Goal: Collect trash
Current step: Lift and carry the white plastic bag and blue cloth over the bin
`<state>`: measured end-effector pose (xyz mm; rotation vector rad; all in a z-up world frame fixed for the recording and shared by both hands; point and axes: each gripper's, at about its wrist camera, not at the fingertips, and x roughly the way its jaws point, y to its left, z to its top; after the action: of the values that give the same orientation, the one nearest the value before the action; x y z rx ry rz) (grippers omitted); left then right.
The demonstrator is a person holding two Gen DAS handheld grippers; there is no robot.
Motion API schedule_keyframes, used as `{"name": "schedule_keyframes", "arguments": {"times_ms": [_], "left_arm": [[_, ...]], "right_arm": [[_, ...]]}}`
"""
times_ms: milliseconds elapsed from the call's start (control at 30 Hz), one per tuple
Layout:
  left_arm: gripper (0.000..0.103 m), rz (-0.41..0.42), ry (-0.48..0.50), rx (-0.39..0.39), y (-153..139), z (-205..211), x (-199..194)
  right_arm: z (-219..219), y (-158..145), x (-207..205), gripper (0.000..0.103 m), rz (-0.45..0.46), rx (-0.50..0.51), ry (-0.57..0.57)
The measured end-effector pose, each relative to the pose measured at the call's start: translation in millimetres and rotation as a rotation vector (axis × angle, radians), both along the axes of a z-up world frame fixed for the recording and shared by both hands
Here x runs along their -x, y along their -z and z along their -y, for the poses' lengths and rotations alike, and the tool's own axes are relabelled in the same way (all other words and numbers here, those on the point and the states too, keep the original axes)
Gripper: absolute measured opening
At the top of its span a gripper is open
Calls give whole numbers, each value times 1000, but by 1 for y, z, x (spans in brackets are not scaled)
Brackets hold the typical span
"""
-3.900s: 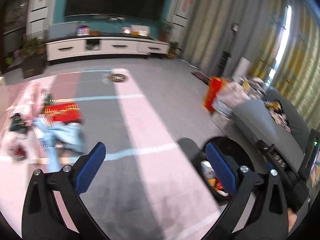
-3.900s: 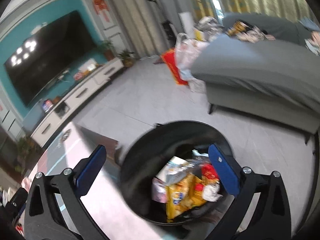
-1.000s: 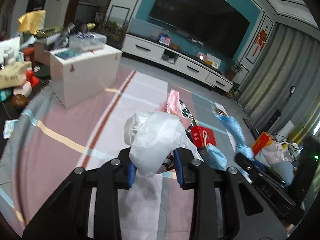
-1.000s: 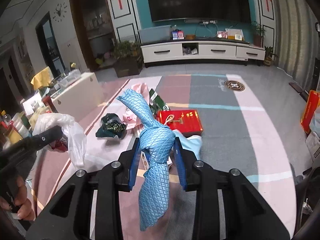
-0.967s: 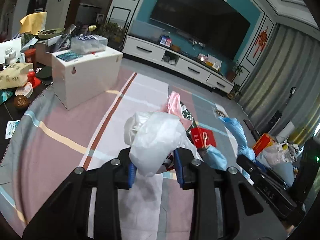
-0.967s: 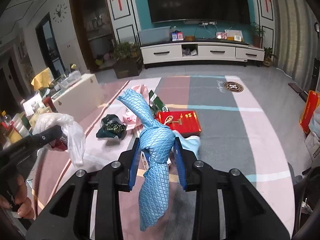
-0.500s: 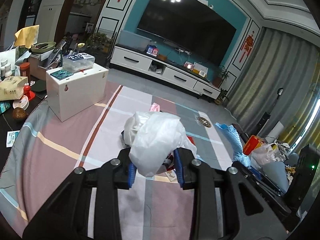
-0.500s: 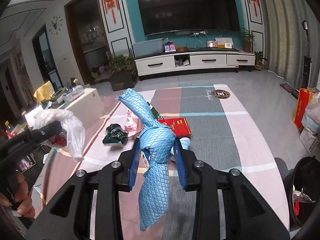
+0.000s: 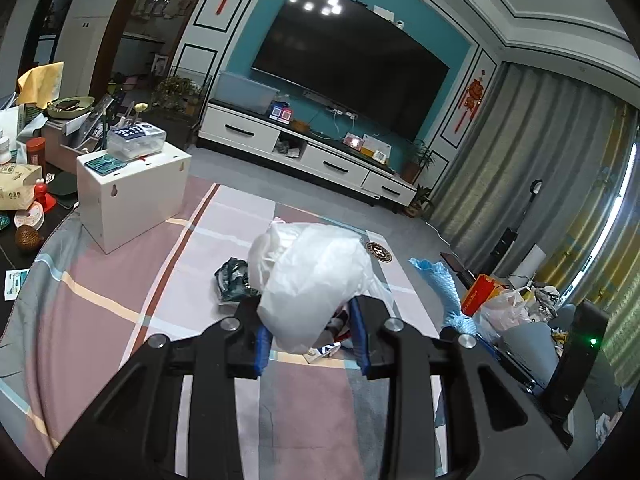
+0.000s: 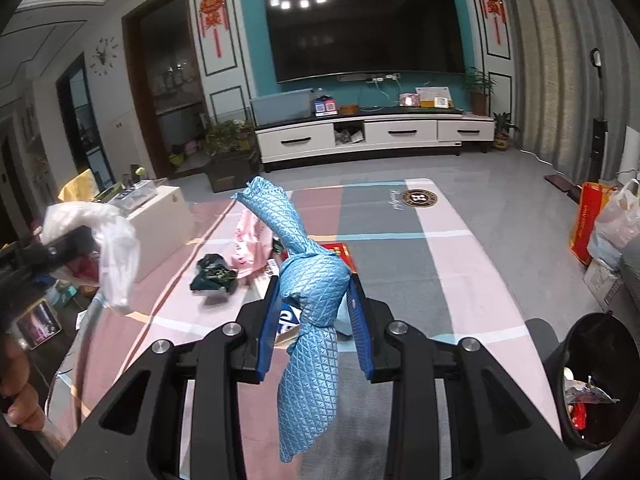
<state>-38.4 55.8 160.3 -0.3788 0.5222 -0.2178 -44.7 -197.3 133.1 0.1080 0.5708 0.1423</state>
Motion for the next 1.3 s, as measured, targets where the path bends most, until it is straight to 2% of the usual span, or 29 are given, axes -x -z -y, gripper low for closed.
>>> {"name": "schedule_keyframes", "arguments": {"times_ms": [267, 900, 1067, 1200, 1300], "left_arm": [[33, 10, 34, 3, -2, 6, 4], [33, 12, 68, -98, 3, 40, 10], [33, 27, 77, -155, -5, 62, 13], [33, 27, 107, -144, -8, 80, 15], [33, 23, 129, -164, -8, 104, 15]], "right_arm": [[12, -6, 11, 34, 29, -9, 37], [45, -15, 30, 34, 80, -40, 123], [64, -21, 38, 34, 116, -31, 194], [79, -24, 46, 34, 139, -44, 227], [91, -29, 55, 34, 168, -64, 238]]}}
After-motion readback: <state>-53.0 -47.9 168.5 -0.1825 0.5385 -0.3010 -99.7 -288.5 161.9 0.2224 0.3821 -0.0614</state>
